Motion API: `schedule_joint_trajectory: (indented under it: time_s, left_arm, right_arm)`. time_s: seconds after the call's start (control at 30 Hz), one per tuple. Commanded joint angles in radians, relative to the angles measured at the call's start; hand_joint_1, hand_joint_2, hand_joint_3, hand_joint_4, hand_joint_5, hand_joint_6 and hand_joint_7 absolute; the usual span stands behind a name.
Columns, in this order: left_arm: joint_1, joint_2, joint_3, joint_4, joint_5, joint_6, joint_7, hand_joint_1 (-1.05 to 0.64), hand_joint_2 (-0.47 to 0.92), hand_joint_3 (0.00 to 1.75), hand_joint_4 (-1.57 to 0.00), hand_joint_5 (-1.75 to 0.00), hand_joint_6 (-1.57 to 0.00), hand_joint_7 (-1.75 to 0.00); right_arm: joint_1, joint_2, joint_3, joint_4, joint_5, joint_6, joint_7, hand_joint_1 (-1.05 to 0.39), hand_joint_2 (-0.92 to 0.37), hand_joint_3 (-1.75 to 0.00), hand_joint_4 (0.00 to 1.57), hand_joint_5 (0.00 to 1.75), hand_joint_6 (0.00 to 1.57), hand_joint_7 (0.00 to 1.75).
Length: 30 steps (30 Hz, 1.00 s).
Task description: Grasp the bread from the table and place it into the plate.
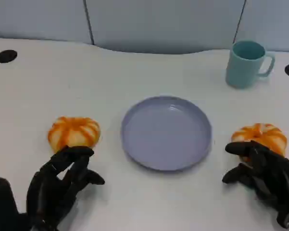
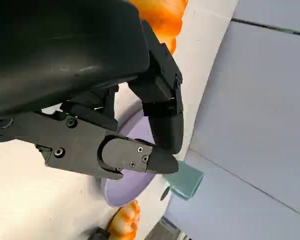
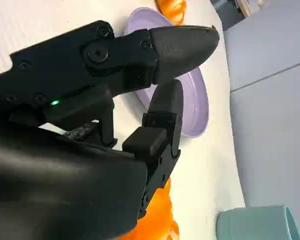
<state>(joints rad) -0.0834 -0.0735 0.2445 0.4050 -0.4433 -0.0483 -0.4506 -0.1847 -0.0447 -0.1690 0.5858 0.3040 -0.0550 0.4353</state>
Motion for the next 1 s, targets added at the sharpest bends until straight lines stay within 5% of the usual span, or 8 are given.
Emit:
schedule_joint_trajectory:
  time_s: [0.03, 1.0]
  left_arm:
    - [0.008, 0.014, 0.002, -0.005, 0.006, -0.011, 0.008, -0.52, 0.92, 0.14, -0.66, -1.58, -0.69, -1.05]
    - [0.015, 0.024, -0.006, -0.014, 0.021, -0.050, 0.003, -0.50, 0.92, 0.20, -0.65, -1.54, -0.65, -1.03]
  right_arm:
    - [0.016, -0.002, -0.004, 0.030, 0.001, 0.003, 0.011, -0.44, -0.92, -0.31, 0.65, 1.35, 0.66, 0.91]
    - [0.004, 0.002, -0.010, 0.064, 0.002, -0.035, 0.033, -0.45, -0.92, -0.30, 0.56, 1.46, 0.59, 1.00]
